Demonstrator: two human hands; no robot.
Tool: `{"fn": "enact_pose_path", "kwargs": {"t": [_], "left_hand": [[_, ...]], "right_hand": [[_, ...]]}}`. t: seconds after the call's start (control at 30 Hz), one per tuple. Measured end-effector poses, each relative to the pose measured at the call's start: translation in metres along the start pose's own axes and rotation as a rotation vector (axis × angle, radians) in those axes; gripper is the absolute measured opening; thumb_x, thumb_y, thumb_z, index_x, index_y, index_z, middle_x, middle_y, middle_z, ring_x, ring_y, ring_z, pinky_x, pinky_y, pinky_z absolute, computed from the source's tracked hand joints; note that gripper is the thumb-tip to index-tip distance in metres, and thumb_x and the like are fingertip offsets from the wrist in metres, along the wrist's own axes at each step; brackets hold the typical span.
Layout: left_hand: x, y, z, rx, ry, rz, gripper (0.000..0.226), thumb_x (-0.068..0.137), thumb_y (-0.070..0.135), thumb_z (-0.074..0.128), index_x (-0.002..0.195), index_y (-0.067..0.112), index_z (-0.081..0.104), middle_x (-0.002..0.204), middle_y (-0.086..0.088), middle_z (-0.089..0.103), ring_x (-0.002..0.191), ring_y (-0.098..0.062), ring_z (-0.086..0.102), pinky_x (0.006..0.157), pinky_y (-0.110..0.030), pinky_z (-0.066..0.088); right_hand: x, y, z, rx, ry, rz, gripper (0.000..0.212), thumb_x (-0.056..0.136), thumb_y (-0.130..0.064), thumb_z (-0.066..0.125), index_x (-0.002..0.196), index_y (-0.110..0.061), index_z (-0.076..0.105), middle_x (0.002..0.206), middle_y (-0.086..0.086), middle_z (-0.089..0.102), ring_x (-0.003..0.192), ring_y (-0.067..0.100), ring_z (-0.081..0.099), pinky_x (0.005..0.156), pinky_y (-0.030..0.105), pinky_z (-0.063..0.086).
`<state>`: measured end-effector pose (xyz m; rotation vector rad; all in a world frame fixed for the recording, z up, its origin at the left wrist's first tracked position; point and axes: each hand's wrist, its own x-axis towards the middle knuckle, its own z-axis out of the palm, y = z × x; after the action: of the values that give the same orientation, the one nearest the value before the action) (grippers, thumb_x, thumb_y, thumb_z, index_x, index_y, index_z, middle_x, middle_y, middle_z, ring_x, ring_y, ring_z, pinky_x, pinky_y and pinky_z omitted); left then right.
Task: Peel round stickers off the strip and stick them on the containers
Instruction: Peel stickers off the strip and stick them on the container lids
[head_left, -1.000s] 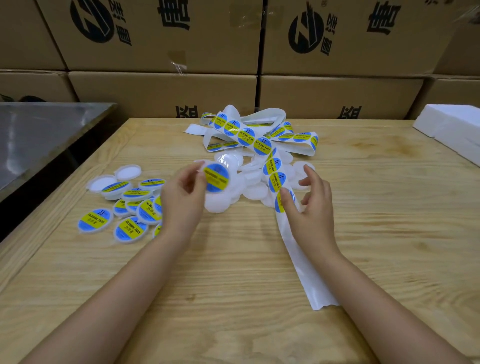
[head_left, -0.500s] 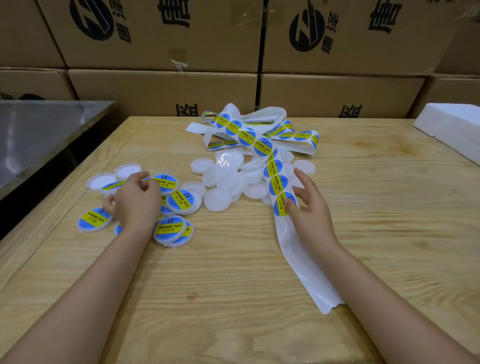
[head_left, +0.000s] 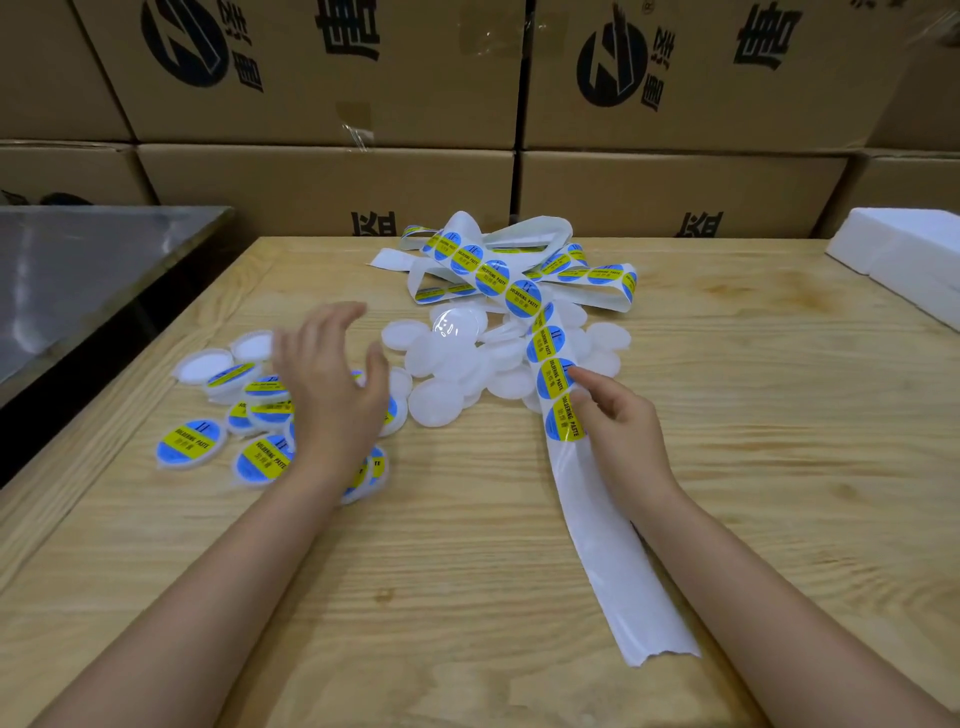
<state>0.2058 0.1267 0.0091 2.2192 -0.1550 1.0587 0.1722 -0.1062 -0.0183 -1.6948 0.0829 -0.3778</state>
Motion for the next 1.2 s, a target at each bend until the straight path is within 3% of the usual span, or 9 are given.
{"fn": "enact_pose_path", "kwargs": {"t": [0.1,0.2,0.33,0.43,0.6,0.77,0.93,1.07,1.2], "left_hand": [[-0.018,0.032,0.009,-0.198,-0.169,0.128,0.032,0.082,0.014,0.058,0.112,0.001,0.06,0.113,-0.01,0.062,0.108,-0.024,0.051,0.098,-0.04,0.037],[-0.039,0.052,0.019,-0.293,-0.408,0.12,0.046,0.08,0.025,0.069,0.122,0.007,0.057,0.125,-0.003,0.057,0.118,-0.014,0.048,0.106,-0.037,0.033],[-0.05,0.056,0.026,-0.367,-0.63,0.182,0.058,0.081,0.023,0.072,0.133,0.014,0.048,0.135,0.01,0.044,0.128,-0.008,0.04,0.109,-0.022,0.027],[-0.049,0.052,0.027,-0.387,-0.639,0.151,0.053,0.084,0.019,0.068,0.133,0.014,0.049,0.137,0.006,0.047,0.128,-0.006,0.041,0.108,-0.018,0.028],[-0.049,0.049,0.029,-0.401,-0.583,0.087,0.056,0.074,0.02,0.077,0.126,0.019,0.056,0.121,0.016,0.052,0.113,0.009,0.044,0.097,-0.002,0.028],[-0.05,0.048,0.029,-0.405,-0.563,0.1,0.052,0.071,0.014,0.077,0.118,0.029,0.06,0.117,0.017,0.058,0.111,0.005,0.051,0.097,-0.009,0.034],[-0.051,0.049,0.027,-0.383,-0.505,0.051,0.038,0.071,0.012,0.077,0.107,0.021,0.066,0.103,0.033,0.055,0.105,0.008,0.054,0.088,0.0,0.034],[-0.053,0.048,0.028,-0.381,-0.499,0.042,0.022,0.074,0.013,0.076,0.09,0.017,0.062,0.104,0.026,0.06,0.103,0.002,0.059,0.087,-0.016,0.045],[-0.055,0.048,0.028,-0.359,-0.489,0.093,0.019,0.076,0.011,0.074,0.091,0.014,0.062,0.108,0.017,0.064,0.105,-0.006,0.062,0.088,-0.027,0.047]], "right_hand": [[-0.002,-0.005,0.002,0.06,0.029,-0.045,0.022,0.092,-0.007,0.055,0.104,-0.019,0.069,0.094,-0.013,0.07,0.08,-0.005,0.064,0.072,0.01,0.048],[-0.006,-0.008,0.003,0.057,0.037,-0.087,0.023,0.089,-0.003,0.057,0.09,-0.022,0.07,0.088,-0.006,0.072,0.076,-0.002,0.065,0.071,0.012,0.048],[-0.01,-0.011,0.006,0.06,-0.034,-0.116,0.03,0.087,0.003,0.057,0.085,-0.023,0.071,0.08,-0.011,0.073,0.076,0.001,0.067,0.07,0.014,0.05],[-0.011,-0.013,0.006,0.069,-0.063,-0.109,0.031,0.086,0.005,0.057,0.083,-0.022,0.07,0.076,-0.012,0.073,0.073,0.002,0.068,0.068,0.014,0.05],[-0.014,-0.017,0.008,0.036,-0.097,-0.1,0.025,0.086,0.004,0.057,0.085,-0.017,0.071,0.083,0.001,0.073,0.073,0.009,0.068,0.073,0.026,0.054],[-0.015,-0.017,0.007,0.082,-0.153,-0.097,0.019,0.089,0.001,0.056,0.087,-0.011,0.071,0.084,0.014,0.073,0.081,0.026,0.07,0.078,0.036,0.055],[-0.019,-0.018,0.011,0.05,-0.155,-0.124,0.02,0.087,-0.006,0.062,0.079,-0.023,0.069,0.072,0.0,0.074,0.071,0.013,0.071,0.067,0.019,0.052],[-0.02,-0.02,0.011,0.048,-0.126,-0.135,0.024,0.086,-0.004,0.062,0.076,-0.024,0.068,0.069,-0.008,0.073,0.067,0.004,0.069,0.062,0.011,0.048],[-0.02,-0.021,0.011,0.023,-0.111,-0.139,0.024,0.087,-0.003,0.061,0.076,-0.024,0.067,0.066,-0.013,0.071,0.064,-0.001,0.066,0.06,0.008,0.045]]}}
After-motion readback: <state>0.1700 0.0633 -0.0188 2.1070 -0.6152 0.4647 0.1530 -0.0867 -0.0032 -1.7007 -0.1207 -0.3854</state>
